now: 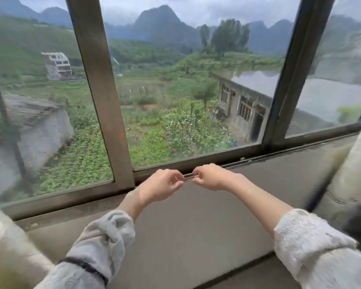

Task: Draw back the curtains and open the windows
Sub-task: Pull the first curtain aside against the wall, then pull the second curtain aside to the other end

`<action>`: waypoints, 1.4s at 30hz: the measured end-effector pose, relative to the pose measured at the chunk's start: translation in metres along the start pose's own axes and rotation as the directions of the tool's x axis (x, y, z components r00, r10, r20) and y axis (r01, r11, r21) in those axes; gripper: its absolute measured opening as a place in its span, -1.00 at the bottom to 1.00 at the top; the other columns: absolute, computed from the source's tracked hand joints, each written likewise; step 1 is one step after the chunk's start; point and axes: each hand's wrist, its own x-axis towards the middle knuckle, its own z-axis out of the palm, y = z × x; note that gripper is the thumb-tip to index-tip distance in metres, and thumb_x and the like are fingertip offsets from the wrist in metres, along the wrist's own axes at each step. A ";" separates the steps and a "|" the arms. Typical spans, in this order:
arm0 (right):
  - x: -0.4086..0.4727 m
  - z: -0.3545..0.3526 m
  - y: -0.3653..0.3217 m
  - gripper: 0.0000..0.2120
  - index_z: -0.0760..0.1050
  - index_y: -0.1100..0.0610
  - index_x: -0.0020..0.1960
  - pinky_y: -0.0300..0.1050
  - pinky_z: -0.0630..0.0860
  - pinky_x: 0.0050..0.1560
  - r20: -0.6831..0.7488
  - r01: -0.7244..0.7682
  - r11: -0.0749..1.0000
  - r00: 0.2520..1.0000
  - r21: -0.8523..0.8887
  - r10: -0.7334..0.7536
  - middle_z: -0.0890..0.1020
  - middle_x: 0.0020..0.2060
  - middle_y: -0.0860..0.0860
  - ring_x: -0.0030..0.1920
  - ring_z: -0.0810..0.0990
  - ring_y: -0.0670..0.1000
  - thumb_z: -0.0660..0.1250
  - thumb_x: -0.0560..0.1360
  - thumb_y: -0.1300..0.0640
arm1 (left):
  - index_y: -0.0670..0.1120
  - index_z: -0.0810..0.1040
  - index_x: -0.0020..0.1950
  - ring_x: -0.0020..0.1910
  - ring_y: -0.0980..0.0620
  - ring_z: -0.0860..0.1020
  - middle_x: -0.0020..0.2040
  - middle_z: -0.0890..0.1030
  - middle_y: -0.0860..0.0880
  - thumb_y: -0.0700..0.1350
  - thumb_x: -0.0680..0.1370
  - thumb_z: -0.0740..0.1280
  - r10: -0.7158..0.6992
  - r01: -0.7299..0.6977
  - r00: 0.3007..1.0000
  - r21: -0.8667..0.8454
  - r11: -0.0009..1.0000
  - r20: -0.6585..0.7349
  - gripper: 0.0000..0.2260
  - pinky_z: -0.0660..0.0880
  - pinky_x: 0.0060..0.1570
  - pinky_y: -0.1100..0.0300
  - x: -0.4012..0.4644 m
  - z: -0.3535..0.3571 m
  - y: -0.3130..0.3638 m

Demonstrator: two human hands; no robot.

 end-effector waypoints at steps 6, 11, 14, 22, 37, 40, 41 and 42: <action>-0.042 -0.031 0.168 -0.62 0.39 0.14 0.33 -0.04 0.38 0.26 -0.027 -0.205 0.978 0.978 0.027 0.206 0.53 0.27 0.11 0.28 0.46 0.13 0.15 0.57 0.01 | 0.03 0.56 0.10 -0.05 0.01 0.57 0.02 0.64 -0.04 -0.03 0.54 0.23 0.197 -0.196 0.979 -0.028 0.980 0.045 -0.81 0.44 -0.03 0.23 0.119 0.058 0.109; -0.081 -0.065 0.293 -0.59 0.34 0.13 0.38 -0.05 0.34 0.30 -0.143 -0.385 0.920 0.909 0.071 0.391 0.49 0.31 0.12 0.32 0.42 0.13 0.14 0.58 0.00 | 0.02 0.55 0.12 -0.13 0.08 0.52 0.02 0.64 -0.01 -0.02 0.54 0.23 0.356 -0.353 0.933 -0.074 0.933 0.042 -0.80 0.42 -0.05 0.27 0.203 0.107 0.204; -0.109 -0.084 0.359 -0.57 0.28 0.15 0.41 -0.05 0.31 0.33 -0.188 -0.482 0.866 0.845 0.135 0.500 0.46 0.34 0.13 0.35 0.39 0.12 0.14 0.58 0.03 | -0.01 0.52 0.16 -0.10 0.08 0.54 0.05 0.62 0.00 -0.04 0.54 0.23 0.441 -0.435 0.896 -0.102 0.895 0.051 -0.78 0.41 -0.07 0.28 0.244 0.136 0.257; -0.161 -0.120 0.518 -0.50 0.17 0.13 0.45 0.08 0.34 0.30 -0.455 -0.628 0.680 0.513 0.378 0.728 0.40 0.37 0.17 0.35 0.37 0.19 0.15 0.57 0.00 | -0.06 0.35 0.34 0.18 -0.03 0.49 0.26 0.45 -0.08 -0.12 0.53 0.27 0.615 -0.611 0.786 -0.228 0.759 -0.060 -0.62 0.38 0.26 0.11 0.363 0.209 0.392; -0.150 -0.199 0.833 -0.07 -0.13 -0.01 0.52 -0.04 0.17 0.39 -0.320 -0.249 0.448 0.423 0.859 0.848 0.09 0.52 0.01 0.50 0.11 0.05 0.34 0.38 -0.26 | -0.14 0.09 0.46 0.42 -0.18 0.21 0.41 0.26 -0.23 0.01 0.31 0.49 0.522 -0.712 0.702 -0.516 0.477 -0.485 -0.14 0.26 0.35 -0.17 0.603 0.295 0.675; -0.161 -0.210 0.900 -0.04 -0.13 0.02 0.52 -0.09 0.12 0.41 -0.362 -0.248 0.487 0.415 0.837 0.835 0.07 0.53 0.01 0.51 0.08 0.02 0.38 0.36 -0.22 | -0.08 0.06 0.48 0.42 -0.18 0.21 0.41 0.28 -0.22 0.03 0.36 0.45 0.515 -0.716 0.698 -0.486 0.501 -0.497 -0.18 0.25 0.35 -0.16 0.644 0.323 0.731; -0.166 -0.216 0.924 -0.04 -0.12 0.02 0.52 -0.11 0.11 0.40 -0.379 -0.248 0.498 0.403 0.831 0.833 0.07 0.53 0.01 0.51 0.07 0.00 0.40 0.36 -0.21 | -0.06 0.05 0.48 0.44 -0.14 0.17 0.44 0.25 -0.18 0.03 0.40 0.41 0.520 -0.723 0.691 -0.474 0.502 -0.503 -0.22 0.22 0.38 -0.14 0.659 0.333 0.749; -0.171 -0.222 0.946 -0.04 -0.11 0.02 0.52 -0.13 0.12 0.38 -0.389 -0.245 0.505 0.397 0.827 0.831 0.07 0.53 0.01 0.50 0.08 0.00 0.40 0.36 -0.19 | -0.05 0.04 0.49 0.47 -0.11 0.12 0.45 0.23 -0.16 0.02 0.44 0.37 0.526 -0.733 0.680 -0.459 0.501 -0.511 -0.26 0.20 0.40 -0.11 0.675 0.342 0.765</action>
